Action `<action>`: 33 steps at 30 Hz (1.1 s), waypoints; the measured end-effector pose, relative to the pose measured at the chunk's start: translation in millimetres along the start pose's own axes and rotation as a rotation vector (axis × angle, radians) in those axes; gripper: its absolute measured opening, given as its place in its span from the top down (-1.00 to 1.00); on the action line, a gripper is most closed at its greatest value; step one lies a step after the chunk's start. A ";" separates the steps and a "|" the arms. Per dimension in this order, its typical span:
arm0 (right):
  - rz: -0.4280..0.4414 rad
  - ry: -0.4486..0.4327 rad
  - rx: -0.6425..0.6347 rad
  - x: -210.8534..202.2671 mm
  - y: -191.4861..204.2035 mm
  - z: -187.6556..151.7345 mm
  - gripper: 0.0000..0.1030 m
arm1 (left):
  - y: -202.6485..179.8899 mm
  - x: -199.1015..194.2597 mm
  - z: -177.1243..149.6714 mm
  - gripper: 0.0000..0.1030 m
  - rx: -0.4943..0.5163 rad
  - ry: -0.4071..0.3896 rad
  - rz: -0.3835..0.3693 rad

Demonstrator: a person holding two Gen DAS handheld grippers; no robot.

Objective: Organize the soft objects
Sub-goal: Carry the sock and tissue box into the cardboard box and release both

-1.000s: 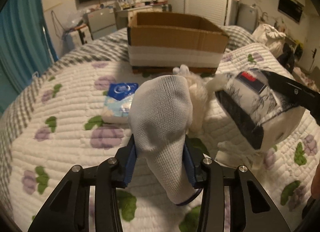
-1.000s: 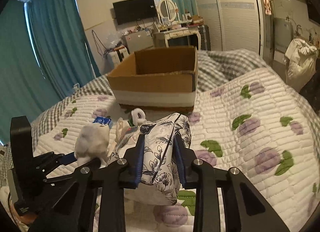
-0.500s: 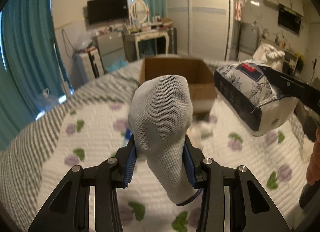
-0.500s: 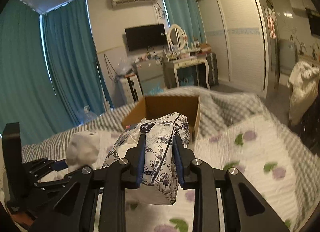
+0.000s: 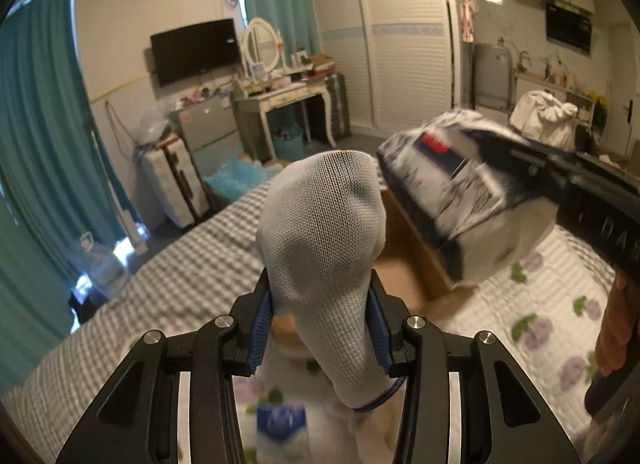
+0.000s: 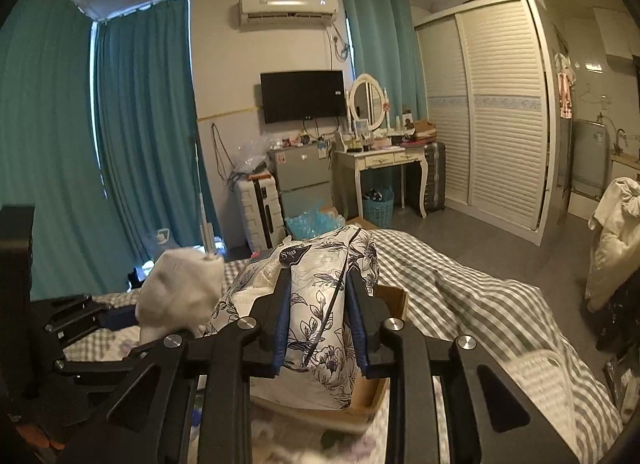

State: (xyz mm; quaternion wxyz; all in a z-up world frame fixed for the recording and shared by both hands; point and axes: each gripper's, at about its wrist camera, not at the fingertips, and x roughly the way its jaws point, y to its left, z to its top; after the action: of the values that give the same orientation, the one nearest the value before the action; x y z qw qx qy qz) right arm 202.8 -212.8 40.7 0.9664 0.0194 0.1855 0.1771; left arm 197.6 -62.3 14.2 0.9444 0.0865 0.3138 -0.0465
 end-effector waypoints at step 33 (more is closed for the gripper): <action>-0.096 0.027 -0.035 -87.6 15.2 36.3 -1.00 | 33.9 -142.3 7.6 -0.70 -0.054 -0.221 0.106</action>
State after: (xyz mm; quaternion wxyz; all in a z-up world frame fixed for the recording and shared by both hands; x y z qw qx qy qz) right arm 134.9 -228.2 106.8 0.9713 -0.0091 0.1962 0.1339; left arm 93.2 -25.7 110.3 0.9764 0.0717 0.2037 0.0028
